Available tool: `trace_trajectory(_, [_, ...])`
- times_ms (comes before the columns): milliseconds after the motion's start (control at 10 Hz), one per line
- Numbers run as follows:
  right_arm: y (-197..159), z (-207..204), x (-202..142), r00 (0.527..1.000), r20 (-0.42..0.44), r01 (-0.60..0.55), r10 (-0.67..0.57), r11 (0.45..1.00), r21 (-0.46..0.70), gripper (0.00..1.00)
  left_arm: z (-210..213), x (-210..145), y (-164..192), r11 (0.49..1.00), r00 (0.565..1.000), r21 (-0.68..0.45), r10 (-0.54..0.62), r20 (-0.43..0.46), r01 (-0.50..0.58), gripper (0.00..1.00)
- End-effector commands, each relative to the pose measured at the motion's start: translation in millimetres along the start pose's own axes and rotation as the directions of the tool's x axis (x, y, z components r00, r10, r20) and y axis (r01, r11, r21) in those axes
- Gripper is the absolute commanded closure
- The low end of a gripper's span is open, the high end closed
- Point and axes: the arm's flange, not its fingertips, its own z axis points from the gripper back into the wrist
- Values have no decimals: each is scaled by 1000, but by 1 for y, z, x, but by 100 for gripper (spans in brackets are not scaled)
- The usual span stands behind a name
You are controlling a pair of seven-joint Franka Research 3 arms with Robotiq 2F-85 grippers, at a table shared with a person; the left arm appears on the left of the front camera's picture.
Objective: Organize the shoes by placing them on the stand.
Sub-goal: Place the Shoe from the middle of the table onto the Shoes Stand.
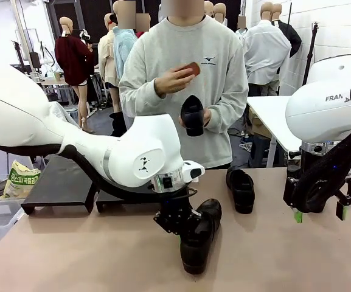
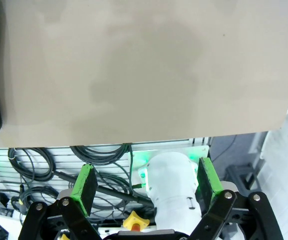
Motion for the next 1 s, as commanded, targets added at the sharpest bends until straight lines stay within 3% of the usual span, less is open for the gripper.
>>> trace_trajectory(0, [3,2,-1,1000,-7,15,-15,1000,11,0,54,-37,28,999,998,18,-28,58,27,100])
trace_trajectory(200, [3,2,-1,1000,-7,15,-15,1000,11,0,96,-70,64,995,998,94,14,64,-20,100])
trace_trajectory(400, [3,2,-1,1000,-7,15,-15,1000,11,0,133,-87,128,984,970,130,87,228,-119,100])
trace_trajectory(500, [3,2,-1,1000,-7,15,-15,1000,11,0,155,-93,157,986,943,108,87,320,-128,100])
trace_trajectory(600, [3,2,-1,1000,-7,15,-15,1000,11,0,174,-99,177,983,945,173,10,326,-70,100])
trace_trajectory(700, [3,2,-1,1000,-7,15,-15,1000,11,0,193,-105,196,988,937,149,-21,349,-33,100])
trace_trajectory(900, [3,2,-1,1000,-7,15,-15,1000,11,0,212,-107,226,988,925,138,13,379,-70,100])
